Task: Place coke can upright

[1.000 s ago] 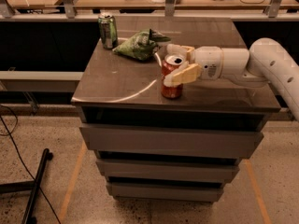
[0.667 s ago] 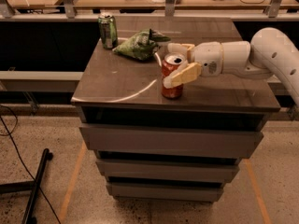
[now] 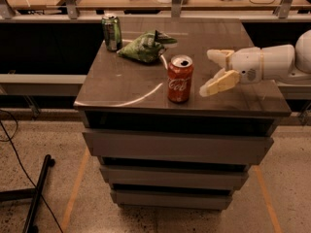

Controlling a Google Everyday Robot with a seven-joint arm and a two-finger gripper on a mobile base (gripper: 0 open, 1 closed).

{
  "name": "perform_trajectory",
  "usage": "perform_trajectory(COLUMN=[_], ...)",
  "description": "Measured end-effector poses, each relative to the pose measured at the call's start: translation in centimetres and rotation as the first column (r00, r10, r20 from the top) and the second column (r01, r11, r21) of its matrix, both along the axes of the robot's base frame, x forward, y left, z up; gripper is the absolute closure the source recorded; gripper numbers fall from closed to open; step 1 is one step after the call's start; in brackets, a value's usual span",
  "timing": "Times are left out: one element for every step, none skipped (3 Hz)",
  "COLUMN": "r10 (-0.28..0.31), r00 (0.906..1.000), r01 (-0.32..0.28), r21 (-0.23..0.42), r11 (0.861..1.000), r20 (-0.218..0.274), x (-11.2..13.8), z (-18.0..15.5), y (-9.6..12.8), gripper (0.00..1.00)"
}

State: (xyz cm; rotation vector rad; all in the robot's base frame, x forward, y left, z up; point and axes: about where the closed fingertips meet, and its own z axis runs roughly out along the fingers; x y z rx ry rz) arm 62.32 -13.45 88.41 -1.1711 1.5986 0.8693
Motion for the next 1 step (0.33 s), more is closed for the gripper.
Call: perform_trajectory(r10=[-0.012], r00=[0.9999], r01=[0.012], r21=[-0.004], r11=[1.0], r20=[0.0], x=[0.05], z=[-0.17], y=[-0.74], gripper=[0.0])
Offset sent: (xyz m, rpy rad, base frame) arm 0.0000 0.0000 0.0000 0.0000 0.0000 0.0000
